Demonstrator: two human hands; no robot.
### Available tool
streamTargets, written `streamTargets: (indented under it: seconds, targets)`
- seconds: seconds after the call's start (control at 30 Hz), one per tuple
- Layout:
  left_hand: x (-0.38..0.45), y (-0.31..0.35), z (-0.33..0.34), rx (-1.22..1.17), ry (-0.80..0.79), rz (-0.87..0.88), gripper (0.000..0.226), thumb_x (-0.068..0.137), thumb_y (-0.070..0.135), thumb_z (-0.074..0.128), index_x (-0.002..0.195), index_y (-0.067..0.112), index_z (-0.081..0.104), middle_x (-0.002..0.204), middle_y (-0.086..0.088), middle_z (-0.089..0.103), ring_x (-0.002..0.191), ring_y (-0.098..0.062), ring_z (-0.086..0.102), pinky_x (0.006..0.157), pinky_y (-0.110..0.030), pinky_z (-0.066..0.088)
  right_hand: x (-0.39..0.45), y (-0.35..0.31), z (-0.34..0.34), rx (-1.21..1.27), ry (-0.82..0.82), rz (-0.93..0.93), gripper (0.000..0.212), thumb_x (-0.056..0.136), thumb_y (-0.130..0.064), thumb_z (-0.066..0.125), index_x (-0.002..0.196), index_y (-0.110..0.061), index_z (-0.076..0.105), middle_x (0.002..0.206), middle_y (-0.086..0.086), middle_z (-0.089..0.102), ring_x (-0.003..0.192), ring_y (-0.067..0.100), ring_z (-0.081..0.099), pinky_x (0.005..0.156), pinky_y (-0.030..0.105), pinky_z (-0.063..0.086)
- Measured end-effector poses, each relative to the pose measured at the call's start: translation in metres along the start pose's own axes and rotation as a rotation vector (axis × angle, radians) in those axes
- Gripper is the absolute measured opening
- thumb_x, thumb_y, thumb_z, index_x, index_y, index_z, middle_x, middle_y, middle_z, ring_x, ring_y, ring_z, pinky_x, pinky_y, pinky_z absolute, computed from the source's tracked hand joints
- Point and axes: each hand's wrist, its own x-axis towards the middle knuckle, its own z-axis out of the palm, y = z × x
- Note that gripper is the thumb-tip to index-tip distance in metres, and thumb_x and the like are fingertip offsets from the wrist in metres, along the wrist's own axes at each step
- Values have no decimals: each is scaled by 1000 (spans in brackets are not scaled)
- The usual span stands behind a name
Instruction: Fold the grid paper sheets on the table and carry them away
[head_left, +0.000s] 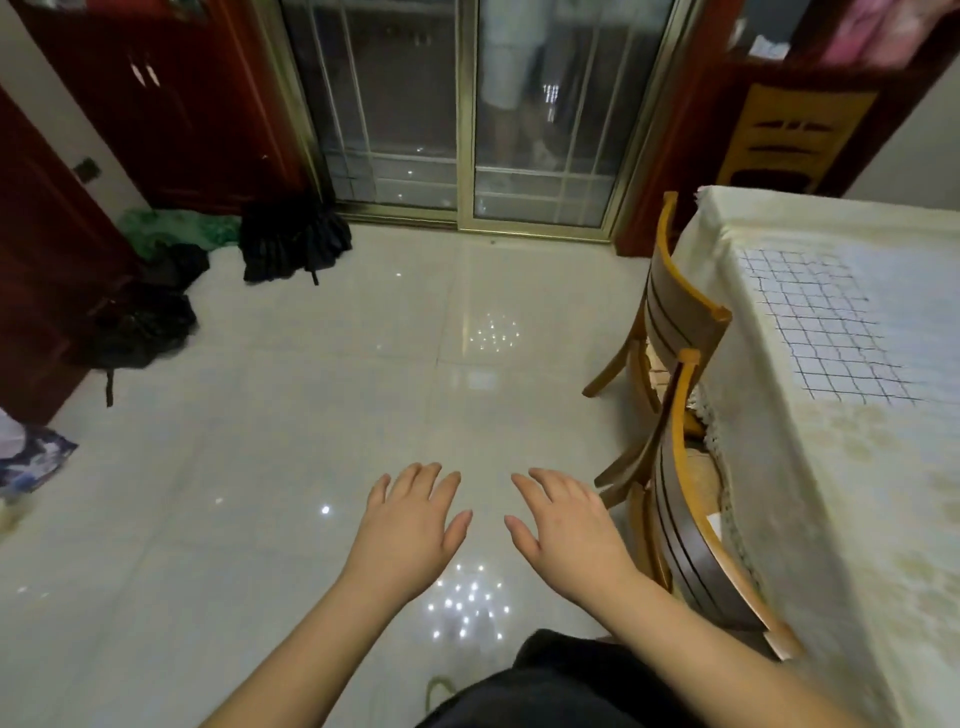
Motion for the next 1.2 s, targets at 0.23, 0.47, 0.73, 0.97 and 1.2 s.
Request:
streamTargets:
  seconds: [0.23,0.47,0.73,0.97,1.2]
  targets:
    - [99,0,2,-27,-61,73,52,91,51,31,118,23,67,118,-1,68,109,-24,64,88,-48,51,71,35,-12,19,45,123,60,94,-52,27,141,-20,46,141,6,51,130,23,47,108,39,35]
    - [214,5,8,-1,-145,171,65,91,55,18,133,24,55,136,-2,57,126,-23,52,103,-50,40,157,88,-25,128,33,205,56,100,-49,32,150,-24,29,154,1,33,142,19,29,115,35,21]
    - [335,37,-1,25,-163,272,54,90,53,32,121,23,64,121,-1,66,112,-22,62,89,-48,52,227,166,-53,149,90,298,57,96,-50,35,145,-21,39,144,3,47,132,22,43,108,38,33]
    - [447,62,-9,30,-131,427,56,89,53,31,122,21,63,122,-4,65,113,-24,61,90,-47,50,265,212,-69,222,160,435,58,95,-48,39,147,-23,34,144,-1,45,132,19,41,108,35,33]
    - [544,106,-2,1,-168,664,69,85,51,13,137,24,50,141,-1,51,132,-21,45,106,-46,36,319,259,-82,237,195,589,53,92,-42,45,140,-20,44,138,2,52,126,22,49,103,40,42]
